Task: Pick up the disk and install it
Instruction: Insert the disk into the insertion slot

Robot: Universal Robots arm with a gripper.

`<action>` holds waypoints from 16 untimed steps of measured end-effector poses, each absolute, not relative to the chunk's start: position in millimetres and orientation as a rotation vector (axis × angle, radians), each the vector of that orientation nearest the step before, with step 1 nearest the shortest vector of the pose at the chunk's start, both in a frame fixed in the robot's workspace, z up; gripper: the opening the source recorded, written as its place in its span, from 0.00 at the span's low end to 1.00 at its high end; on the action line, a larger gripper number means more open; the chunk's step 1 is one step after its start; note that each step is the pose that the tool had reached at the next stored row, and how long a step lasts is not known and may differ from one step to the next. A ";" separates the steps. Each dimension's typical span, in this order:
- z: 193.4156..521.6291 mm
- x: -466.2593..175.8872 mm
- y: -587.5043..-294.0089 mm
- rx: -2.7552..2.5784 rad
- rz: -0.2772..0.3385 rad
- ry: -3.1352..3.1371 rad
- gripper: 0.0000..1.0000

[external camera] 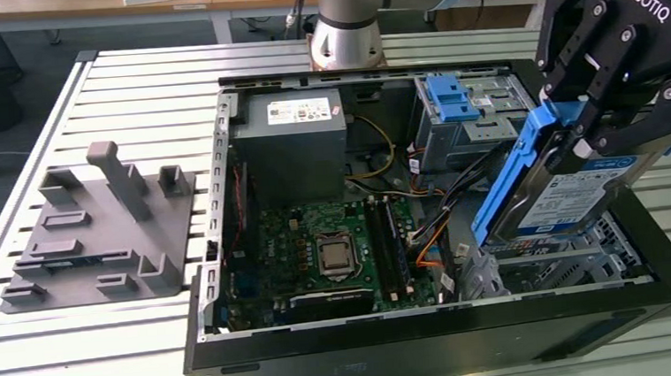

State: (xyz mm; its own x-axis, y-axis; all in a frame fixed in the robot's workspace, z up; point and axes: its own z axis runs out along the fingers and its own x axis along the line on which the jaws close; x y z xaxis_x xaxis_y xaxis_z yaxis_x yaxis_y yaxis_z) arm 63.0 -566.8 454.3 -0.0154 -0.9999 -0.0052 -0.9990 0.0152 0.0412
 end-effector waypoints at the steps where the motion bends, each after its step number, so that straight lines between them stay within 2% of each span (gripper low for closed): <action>1: 454.3 63.2 -566.8 2.187 -0.052 -2.220 0.36; 16: 449.5 74.5 -567.0 2.186 -0.052 -2.220 0.36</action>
State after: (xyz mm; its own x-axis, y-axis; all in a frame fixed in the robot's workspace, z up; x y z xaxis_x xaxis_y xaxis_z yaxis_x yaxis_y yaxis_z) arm 74.5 -567.0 449.5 -0.0153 -0.9999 -0.0053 -0.9990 0.0151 0.0413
